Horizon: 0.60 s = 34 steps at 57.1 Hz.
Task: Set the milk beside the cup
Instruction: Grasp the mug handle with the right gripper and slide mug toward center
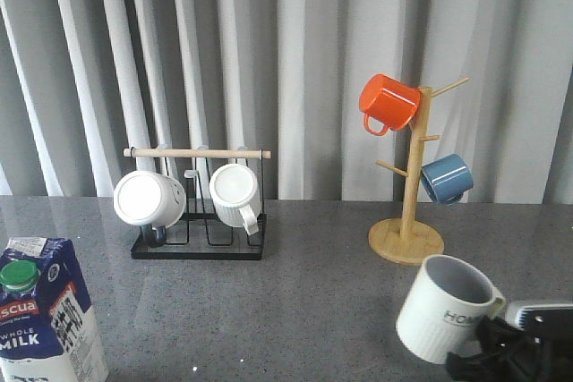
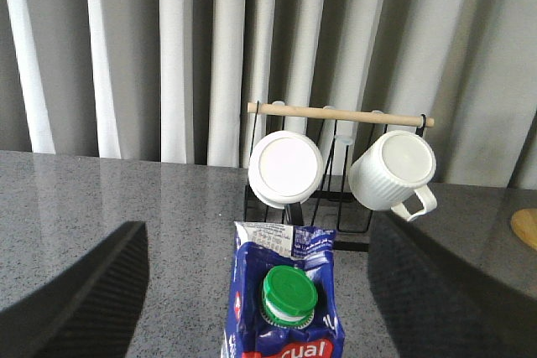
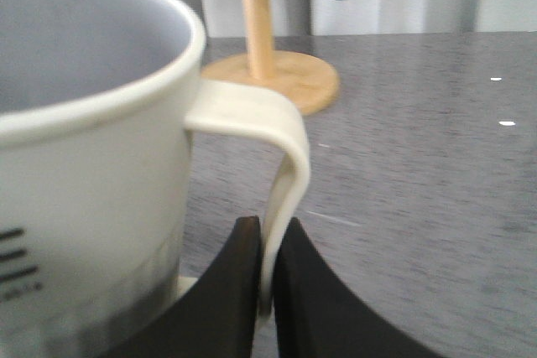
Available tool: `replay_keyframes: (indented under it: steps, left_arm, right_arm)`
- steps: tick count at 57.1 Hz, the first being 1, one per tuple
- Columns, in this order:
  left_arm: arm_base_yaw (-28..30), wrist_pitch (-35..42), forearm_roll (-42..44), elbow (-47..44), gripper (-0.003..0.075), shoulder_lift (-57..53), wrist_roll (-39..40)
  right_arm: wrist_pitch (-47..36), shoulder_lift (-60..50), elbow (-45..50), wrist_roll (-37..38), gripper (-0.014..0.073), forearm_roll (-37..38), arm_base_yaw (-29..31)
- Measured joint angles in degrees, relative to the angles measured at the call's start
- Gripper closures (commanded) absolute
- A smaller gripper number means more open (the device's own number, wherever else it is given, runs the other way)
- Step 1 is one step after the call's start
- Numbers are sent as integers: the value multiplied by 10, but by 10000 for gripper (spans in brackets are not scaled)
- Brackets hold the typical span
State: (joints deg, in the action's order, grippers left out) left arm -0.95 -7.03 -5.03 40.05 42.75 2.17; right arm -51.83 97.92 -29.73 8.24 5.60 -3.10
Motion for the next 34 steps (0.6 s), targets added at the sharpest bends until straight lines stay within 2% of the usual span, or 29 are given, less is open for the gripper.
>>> replay_keyframes:
  steps: [7,15,23,34]
  left_arm:
    - [0,0,0,0,186,0,0]
    - [0,0,0,0,186,0,0]
    - [0,0,0,0,186,0,0]
    - [0,0,0,0,186,0,0]
  right_arm:
    - [54,0,-35,-37,597,-56,-75]
    - [96,15,-76,-143,597,-148,-139]
    - [103,33,-88,-223,597,-237,-177]
    - [79,70,-89,-262,596,-270,-206]
